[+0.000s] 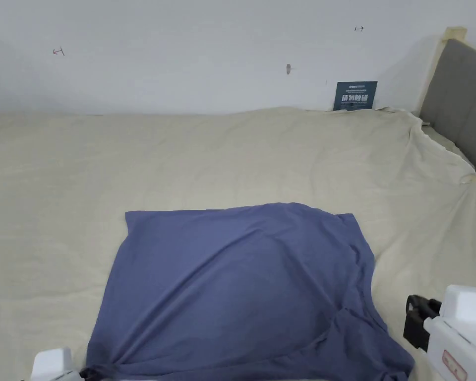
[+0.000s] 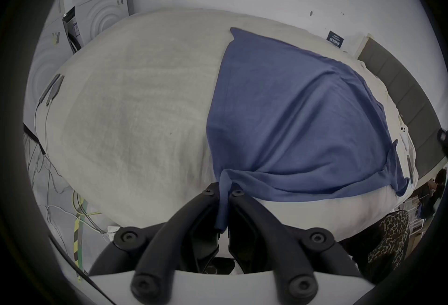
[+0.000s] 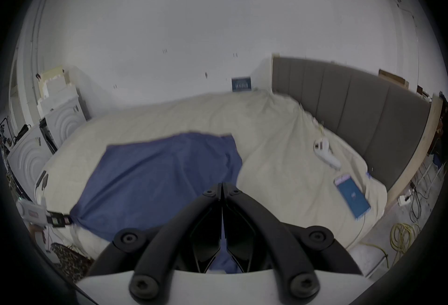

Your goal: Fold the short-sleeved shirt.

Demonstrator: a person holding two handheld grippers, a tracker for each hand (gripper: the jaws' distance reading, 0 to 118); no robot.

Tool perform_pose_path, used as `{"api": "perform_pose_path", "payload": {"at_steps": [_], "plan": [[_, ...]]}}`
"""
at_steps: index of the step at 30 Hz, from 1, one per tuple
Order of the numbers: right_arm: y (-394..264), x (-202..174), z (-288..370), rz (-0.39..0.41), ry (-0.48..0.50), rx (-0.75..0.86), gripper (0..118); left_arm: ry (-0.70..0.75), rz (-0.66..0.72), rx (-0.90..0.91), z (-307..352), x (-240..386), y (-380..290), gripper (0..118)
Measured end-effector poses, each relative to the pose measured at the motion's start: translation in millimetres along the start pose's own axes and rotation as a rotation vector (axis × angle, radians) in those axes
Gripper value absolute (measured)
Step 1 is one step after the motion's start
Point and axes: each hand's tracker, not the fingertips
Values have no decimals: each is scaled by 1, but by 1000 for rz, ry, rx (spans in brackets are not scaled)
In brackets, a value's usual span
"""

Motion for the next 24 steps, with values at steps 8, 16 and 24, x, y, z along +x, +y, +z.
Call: {"api": "perform_pose_path", "payload": {"at_steps": [8,16,24], "plan": [[-75,9,-50,-31,-29,-302,78,-34,4,47,14,-2,13,3],[-94,2,-55,-96,28,-335,4,-32,-3,47,9,-2,16,3],[-43,5,-20,-44,95,-201,4,-39,-17,68,19,-3,27,3]]}}
